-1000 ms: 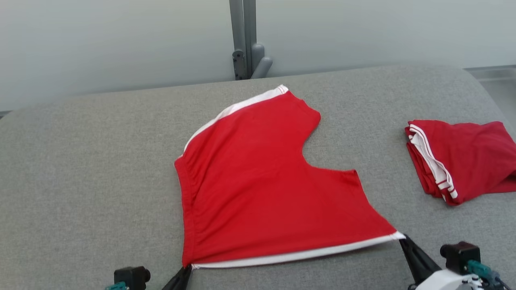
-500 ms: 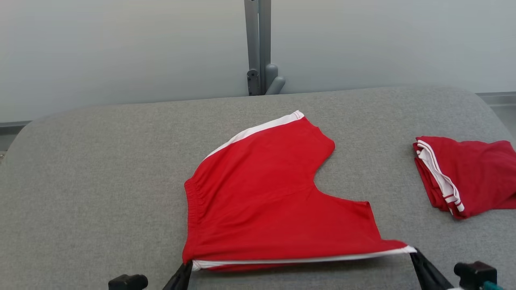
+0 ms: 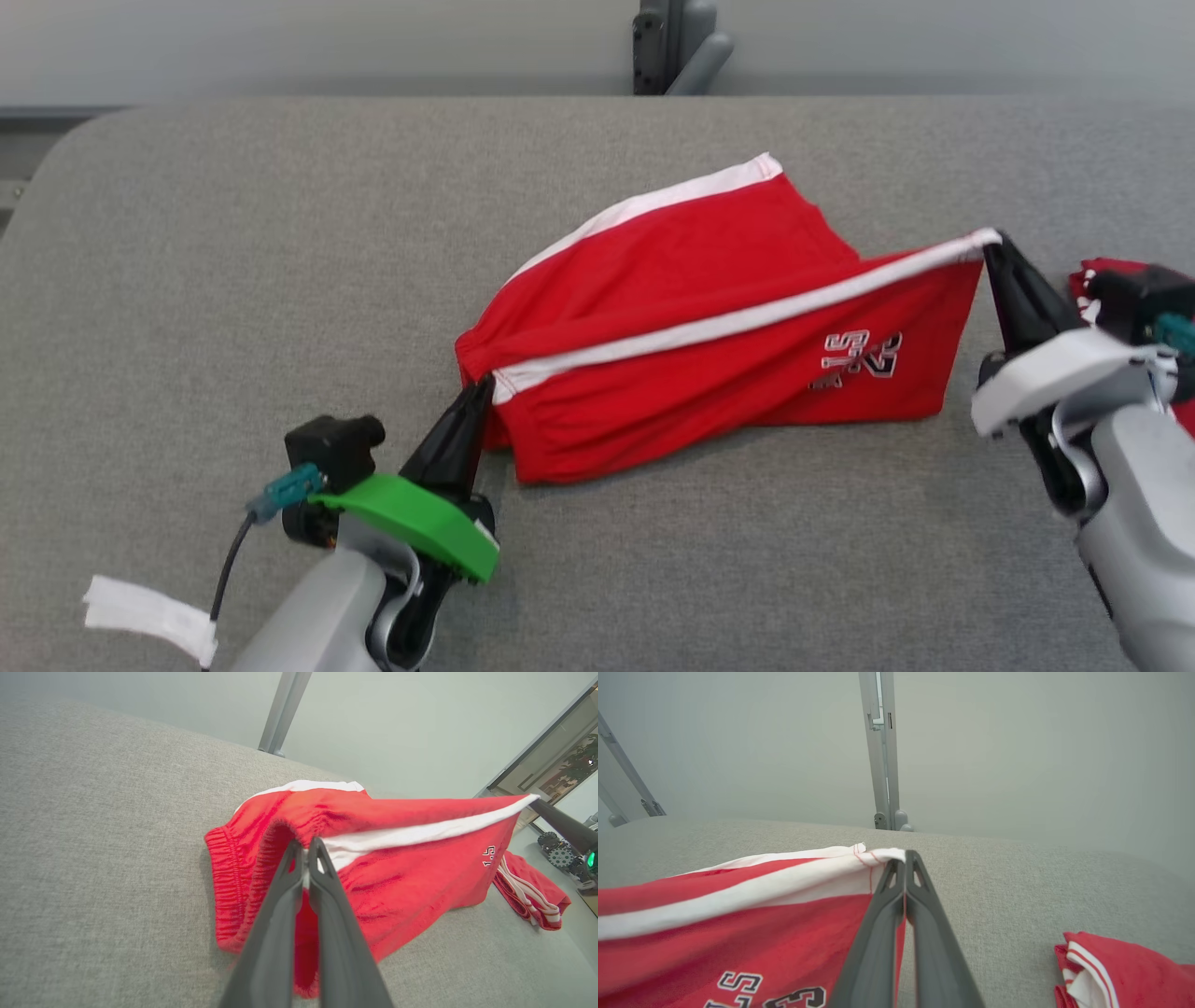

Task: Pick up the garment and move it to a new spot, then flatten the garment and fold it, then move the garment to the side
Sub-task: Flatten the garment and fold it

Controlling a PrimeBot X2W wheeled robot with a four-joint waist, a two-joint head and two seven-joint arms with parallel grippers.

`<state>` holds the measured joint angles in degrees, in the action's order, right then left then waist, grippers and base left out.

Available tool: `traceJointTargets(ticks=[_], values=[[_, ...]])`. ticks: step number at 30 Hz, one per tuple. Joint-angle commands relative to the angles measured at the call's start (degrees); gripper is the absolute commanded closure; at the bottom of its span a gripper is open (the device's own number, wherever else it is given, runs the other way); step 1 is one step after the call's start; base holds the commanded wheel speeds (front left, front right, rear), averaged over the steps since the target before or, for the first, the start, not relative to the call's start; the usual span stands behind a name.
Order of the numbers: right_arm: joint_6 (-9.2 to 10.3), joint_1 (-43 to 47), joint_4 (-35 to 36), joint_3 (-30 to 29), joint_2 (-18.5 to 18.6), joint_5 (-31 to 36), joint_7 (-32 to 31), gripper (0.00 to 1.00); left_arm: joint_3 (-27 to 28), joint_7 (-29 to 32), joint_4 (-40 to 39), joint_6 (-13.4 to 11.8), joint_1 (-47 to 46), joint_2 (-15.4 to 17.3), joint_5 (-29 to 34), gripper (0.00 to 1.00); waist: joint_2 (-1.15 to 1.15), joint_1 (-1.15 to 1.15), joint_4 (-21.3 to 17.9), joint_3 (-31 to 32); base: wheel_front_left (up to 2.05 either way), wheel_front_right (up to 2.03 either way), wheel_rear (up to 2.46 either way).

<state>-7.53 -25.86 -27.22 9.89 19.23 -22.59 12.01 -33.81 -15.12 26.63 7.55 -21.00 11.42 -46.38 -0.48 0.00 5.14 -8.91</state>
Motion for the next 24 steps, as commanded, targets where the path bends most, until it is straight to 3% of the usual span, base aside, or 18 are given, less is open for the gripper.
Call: traceJointTargets(ticks=[1, 11, 24], values=[[0.09, -2.47, -0.97, 0.52, 0.63, 0.85, -0.49, 1.0, 0.23, 0.02, 0.63, -0.14, -2.14, -0.37, -0.02, 1.0, 0.48, 0.0, 4.45, -7.9, 0.0, 0.0, 0.0], [0.09, -21.59, -12.58, 5.4, 1.52, 4.16, -2.1, 1.0, 3.42, 0.02, 4.2, -0.14, -12.06, -4.45, 2.64, 1.0, 0.48, 0.0, 7.58, -16.28, 0.0, 0.0, 0.0], [0.09, -34.2, -24.16, 8.64, 2.11, 7.07, -0.42, 1.0, 6.55, 0.01, 4.23, -0.14, -16.72, -6.98, 6.71, 1.0, 0.48, 0.0, 9.74, -20.41, 0.0, 0.0, 0.0]])
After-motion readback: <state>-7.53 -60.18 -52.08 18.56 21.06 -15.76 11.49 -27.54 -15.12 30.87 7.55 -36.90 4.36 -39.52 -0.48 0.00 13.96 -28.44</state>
